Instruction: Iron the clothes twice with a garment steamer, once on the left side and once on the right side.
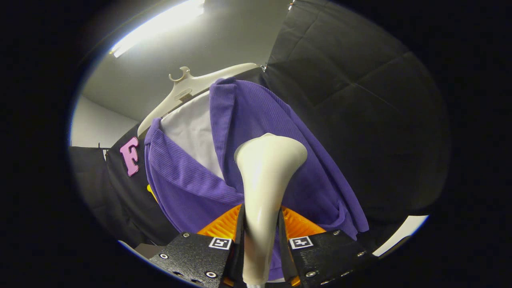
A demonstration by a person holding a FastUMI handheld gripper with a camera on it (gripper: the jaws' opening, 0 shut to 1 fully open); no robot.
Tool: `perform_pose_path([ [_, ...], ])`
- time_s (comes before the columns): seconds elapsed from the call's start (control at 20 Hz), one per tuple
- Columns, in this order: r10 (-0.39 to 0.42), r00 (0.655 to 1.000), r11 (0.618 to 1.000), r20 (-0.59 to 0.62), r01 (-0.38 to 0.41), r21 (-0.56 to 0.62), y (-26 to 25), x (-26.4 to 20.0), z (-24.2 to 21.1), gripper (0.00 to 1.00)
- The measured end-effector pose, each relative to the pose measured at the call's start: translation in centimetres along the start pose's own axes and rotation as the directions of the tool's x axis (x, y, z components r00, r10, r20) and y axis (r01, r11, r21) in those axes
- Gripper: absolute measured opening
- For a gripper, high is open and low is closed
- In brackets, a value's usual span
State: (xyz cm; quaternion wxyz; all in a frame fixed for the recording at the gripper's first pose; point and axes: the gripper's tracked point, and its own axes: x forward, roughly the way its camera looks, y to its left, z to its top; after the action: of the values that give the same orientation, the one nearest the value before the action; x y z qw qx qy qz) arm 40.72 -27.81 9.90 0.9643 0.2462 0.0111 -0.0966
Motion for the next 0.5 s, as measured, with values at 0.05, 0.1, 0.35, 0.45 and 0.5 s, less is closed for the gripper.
perform_pose_path([
  [0.05, -0.008, 1.000, 1.000, -0.019, 0.008, 0.004, -1.0, -0.7, -0.8, 0.38],
  [0.1, -0.017, 0.999, 1.000, -0.034, 0.017, 0.004, -1.8, -1.1, -1.4, 0.38],
  [0.35, -0.038, 0.995, 0.999, -0.089, 0.038, 0.004, -4.1, -2.5, -4.1, 0.38],
  [0.45, -0.039, 0.993, 0.999, -0.111, 0.040, 0.006, -4.7, -3.0, -5.3, 0.38],
  [0.5, -0.041, 0.992, 0.999, -0.122, 0.042, 0.005, -5.0, -3.2, -5.9, 0.38],
])
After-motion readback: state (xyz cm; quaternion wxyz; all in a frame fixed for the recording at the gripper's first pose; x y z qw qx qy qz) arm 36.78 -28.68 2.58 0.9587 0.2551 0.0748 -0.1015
